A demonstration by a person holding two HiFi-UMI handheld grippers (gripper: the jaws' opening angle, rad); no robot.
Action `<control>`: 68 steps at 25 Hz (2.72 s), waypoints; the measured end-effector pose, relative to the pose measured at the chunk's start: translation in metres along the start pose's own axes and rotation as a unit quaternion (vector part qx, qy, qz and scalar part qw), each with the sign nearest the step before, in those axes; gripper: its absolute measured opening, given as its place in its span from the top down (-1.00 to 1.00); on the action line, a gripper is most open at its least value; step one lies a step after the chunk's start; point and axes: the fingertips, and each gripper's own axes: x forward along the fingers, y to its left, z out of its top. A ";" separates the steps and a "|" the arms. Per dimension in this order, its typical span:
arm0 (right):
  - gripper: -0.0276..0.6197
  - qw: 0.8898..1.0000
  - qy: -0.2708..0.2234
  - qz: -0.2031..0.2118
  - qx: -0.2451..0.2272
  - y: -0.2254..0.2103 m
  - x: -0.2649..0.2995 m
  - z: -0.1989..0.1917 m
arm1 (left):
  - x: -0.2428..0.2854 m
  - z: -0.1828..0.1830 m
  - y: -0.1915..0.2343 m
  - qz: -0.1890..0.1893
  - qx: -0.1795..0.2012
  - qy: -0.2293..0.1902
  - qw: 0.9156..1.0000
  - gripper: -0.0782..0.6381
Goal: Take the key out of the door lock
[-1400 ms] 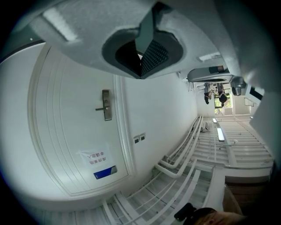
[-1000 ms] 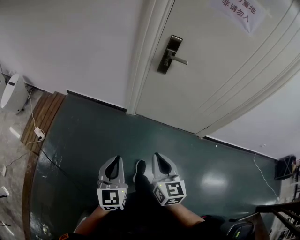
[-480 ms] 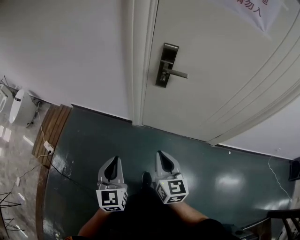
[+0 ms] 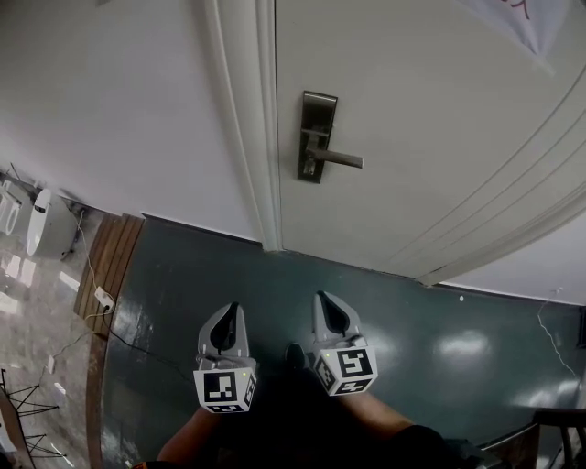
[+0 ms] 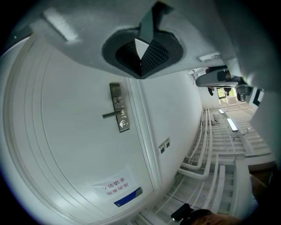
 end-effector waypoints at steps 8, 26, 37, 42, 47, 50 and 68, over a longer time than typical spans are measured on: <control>0.94 0.999 -0.007 -0.022 0.026 -0.012 0.050 0.009 | 0.079 0.002 0.018 -0.061 0.013 0.005 0.998 0.73; 0.94 0.980 -0.011 -0.151 0.130 -0.023 0.159 0.041 | 0.226 0.034 0.117 -0.214 0.011 0.003 0.977 0.73; 0.94 0.970 -0.015 -0.074 0.230 -0.048 0.202 0.047 | 0.256 0.052 0.104 -0.197 0.014 -0.013 0.980 0.73; 0.73 0.950 -0.022 -0.002 0.310 -0.070 0.221 0.054 | 0.273 0.058 0.077 -0.195 0.018 -0.012 0.980 0.73; 0.67 0.919 -0.024 0.059 0.389 -0.093 0.241 0.059 | 0.287 0.059 0.055 -0.186 0.023 -0.005 0.982 0.67; 0.62 0.894 -0.025 0.098 0.436 -0.102 0.255 0.063 | 0.293 0.057 0.050 -0.172 0.027 0.003 0.985 0.64; 0.84 0.823 -0.018 0.158 0.545 -0.114 0.289 0.062 | 0.289 0.051 0.059 -0.106 0.037 0.016 0.994 0.66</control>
